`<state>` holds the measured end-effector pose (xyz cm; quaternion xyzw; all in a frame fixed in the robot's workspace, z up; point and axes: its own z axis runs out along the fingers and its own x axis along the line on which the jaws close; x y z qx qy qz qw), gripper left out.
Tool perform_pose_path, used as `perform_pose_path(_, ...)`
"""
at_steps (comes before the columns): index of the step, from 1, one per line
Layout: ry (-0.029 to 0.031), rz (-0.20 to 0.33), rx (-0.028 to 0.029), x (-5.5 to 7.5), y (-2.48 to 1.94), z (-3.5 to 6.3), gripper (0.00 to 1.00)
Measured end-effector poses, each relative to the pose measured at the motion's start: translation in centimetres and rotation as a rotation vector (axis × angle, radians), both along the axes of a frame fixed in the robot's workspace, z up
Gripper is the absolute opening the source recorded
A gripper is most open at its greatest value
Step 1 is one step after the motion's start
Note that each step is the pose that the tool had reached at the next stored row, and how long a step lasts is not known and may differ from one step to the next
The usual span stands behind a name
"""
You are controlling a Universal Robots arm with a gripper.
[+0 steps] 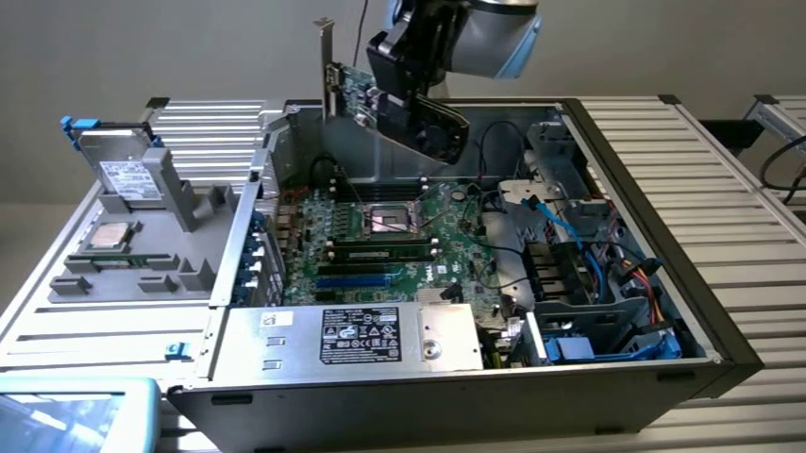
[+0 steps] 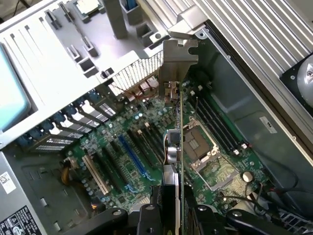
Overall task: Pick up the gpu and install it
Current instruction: 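Insert the gpu into the slot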
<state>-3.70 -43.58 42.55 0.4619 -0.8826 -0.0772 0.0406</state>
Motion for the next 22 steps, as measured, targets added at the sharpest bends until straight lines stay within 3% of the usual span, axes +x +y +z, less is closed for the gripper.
perform_pose_path(5, -0.0049, 0.085, 0.0064, -0.01, 0.0, 0.0, 0.28)
perform_pose_path(22, -0.0046, 0.391, 0.02, -0.01, 0.0, 0.0, 0.28)
